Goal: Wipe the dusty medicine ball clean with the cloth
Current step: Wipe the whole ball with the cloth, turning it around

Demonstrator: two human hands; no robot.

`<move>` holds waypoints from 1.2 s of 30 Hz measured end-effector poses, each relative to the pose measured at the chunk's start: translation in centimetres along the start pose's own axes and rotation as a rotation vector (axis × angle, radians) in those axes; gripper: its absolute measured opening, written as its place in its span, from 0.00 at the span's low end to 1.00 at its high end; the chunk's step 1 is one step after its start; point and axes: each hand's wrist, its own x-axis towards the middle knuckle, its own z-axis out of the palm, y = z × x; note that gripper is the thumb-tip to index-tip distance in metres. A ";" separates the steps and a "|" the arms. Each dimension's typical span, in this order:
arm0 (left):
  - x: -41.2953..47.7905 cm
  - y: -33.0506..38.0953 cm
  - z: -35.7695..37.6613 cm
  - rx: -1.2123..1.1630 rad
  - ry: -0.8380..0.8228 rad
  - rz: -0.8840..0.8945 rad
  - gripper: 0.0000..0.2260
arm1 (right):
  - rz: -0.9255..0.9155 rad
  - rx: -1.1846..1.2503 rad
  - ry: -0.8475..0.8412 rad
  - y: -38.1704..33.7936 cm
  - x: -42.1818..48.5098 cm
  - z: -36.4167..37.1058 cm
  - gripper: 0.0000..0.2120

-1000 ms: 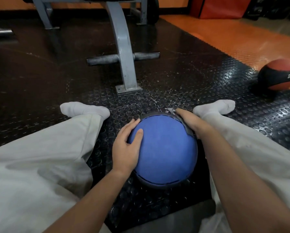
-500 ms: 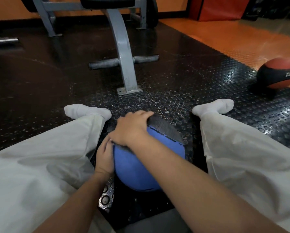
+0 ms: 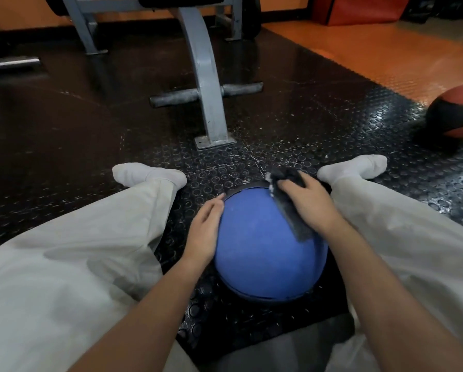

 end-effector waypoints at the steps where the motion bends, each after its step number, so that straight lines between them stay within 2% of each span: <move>1: -0.1 0.5 0.5 0.026 -0.002 0.003 0.09 | 0.037 0.073 0.008 0.5 0.2 -0.6 0.04; 4: 0.1 1.4 1.8 0.033 -0.033 -0.023 0.12 | 0.157 0.234 0.008 2.1 1.1 -2.3 0.03; 7: 0.0 1.5 2.8 -0.032 -0.069 -0.074 0.13 | 0.314 0.416 0.040 4.3 0.9 -3.6 0.12; 10: 0.0 1.4 3.1 -0.076 -0.081 -0.125 0.14 | 0.525 0.577 0.055 6.9 -0.3 -3.9 0.15; 13: 0.2 0.3 2.2 -0.228 -0.080 -0.291 0.18 | 0.673 0.546 -0.034 7.3 -1.1 -3.5 0.19; 16: -0.5 -1.0 1.2 -0.476 -0.071 -0.533 0.24 | 0.703 0.466 -0.098 6.5 -1.4 -3.0 0.22; 18: -0.7 -2.0 0.9 -0.541 -0.070 -0.599 0.23 | 0.648 0.454 -0.101 6.6 -0.9 -2.6 0.20; 21: -0.5 -2.3 0.6 -0.582 -0.023 -0.608 0.22 | 0.606 0.474 -0.115 6.2 0.4 -1.9 0.18; 24: 0.9 -1.3 -0.3 -0.566 0.008 -0.524 0.23 | 0.581 0.562 -0.131 4.3 2.5 -0.2 0.19; 27: 4.2 0.8 -2.1 -0.445 0.092 -0.438 0.22 | 0.446 0.534 -0.143 1.8 6.3 2.5 0.21; 28: 5.8 1.5 -2.7 -0.385 0.140 -0.401 0.21 | 0.404 0.473 -0.147 0.8 7.5 3.2 0.21; 30: 9.1 2.3 -3.4 -0.219 0.222 -0.345 0.27 | 0.282 0.241 -0.122 -1.5 9.5 5.0 0.19; 33: 12.5 3.6 -3.4 0.073 0.304 -0.336 0.37 | 0.047 -0.244 -0.043 -5.2 11.0 7.9 0.24; 34: 12.6 5.0 -3.0 0.168 0.315 -0.323 0.36 | -0.004 -0.366 -0.022 -6.2 11.0 8.8 0.24; 36: 13.8 6.4 -2.5 0.331 0.268 -0.292 0.28 | -0.095 -0.523 0.006 -7.1 10.8 10.2 0.24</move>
